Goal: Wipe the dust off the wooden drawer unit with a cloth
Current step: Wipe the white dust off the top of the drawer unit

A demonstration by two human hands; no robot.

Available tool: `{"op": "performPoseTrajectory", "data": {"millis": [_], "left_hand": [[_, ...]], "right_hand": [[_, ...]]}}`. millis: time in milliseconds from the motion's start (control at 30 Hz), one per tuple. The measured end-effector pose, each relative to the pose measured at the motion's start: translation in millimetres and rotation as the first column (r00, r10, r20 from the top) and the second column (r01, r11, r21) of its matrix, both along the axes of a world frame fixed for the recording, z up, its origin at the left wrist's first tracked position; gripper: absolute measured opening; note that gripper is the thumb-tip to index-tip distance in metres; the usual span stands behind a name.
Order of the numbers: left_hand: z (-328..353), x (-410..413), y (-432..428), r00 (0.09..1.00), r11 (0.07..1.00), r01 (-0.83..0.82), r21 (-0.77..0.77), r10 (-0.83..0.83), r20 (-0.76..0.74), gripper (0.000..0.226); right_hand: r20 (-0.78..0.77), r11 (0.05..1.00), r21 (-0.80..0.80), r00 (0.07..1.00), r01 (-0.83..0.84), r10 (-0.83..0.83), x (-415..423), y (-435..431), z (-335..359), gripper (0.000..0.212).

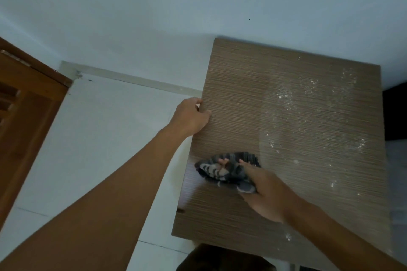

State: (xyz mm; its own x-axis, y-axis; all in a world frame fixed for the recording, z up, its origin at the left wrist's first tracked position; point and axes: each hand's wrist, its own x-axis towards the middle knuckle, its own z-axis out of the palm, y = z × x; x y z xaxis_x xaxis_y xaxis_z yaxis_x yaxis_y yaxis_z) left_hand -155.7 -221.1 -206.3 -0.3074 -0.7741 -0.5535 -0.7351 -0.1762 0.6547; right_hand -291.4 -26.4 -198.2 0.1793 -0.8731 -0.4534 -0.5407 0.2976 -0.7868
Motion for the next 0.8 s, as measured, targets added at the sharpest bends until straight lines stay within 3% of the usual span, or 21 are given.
{"op": "performPoseTrajectory", "data": {"millis": [67,167,267,367,467,567,600,667,733,800], "left_hand": [[-2,-6,1,0.992,0.986,0.118,-0.115,-0.113,0.047,0.060],[-5,-21,-1,0.944,0.921,0.321,-0.219,-0.292,0.154,0.076],[-5,-43,-6,0.882,0.877,0.452,-0.164,-0.413,0.227,0.084],[-6,-64,-11,0.805,0.835,0.545,-0.071,-0.498,0.322,0.095],[-7,-79,-15,0.753,0.817,0.576,-0.018,-0.522,0.400,0.102],[-5,-86,-18,0.731,0.811,0.585,0.018,-0.537,0.420,0.104],[-4,-87,-18,0.729,0.810,0.586,0.025,-0.540,0.421,0.104],[-3,-88,-19,0.731,0.813,0.581,0.035,-0.540,0.418,0.105],[-4,-89,-20,0.735,0.818,0.573,0.045,-0.537,0.414,0.106],[-5,-89,-20,0.737,0.824,0.563,0.059,-0.533,0.415,0.106]], "right_hand": [[0.164,0.971,0.112,0.960,0.210,-0.227,-12,-7,31,0.020],[0.328,0.857,0.221,0.792,0.466,-0.516,-43,-27,75,0.025],[0.328,0.791,0.216,0.721,0.572,-0.611,-83,-48,102,0.024],[0.197,0.798,0.124,0.773,0.590,-0.603,-118,-70,111,0.013],[0.000,0.853,-0.080,0.855,0.516,-0.518,-145,-98,118,0.012],[-0.263,0.917,-0.274,0.895,0.290,-0.362,-164,-131,112,0.006],[-0.389,0.926,-0.325,0.865,0.193,-0.317,-169,-142,106,0.004],[-0.618,0.914,-0.405,0.730,0.021,-0.290,-176,-163,86,0.022],[-0.691,0.875,-0.481,0.633,-0.044,-0.349,-174,-182,67,0.040],[-0.703,0.854,-0.510,0.622,-0.103,-0.345,-168,-194,46,0.038]]}}
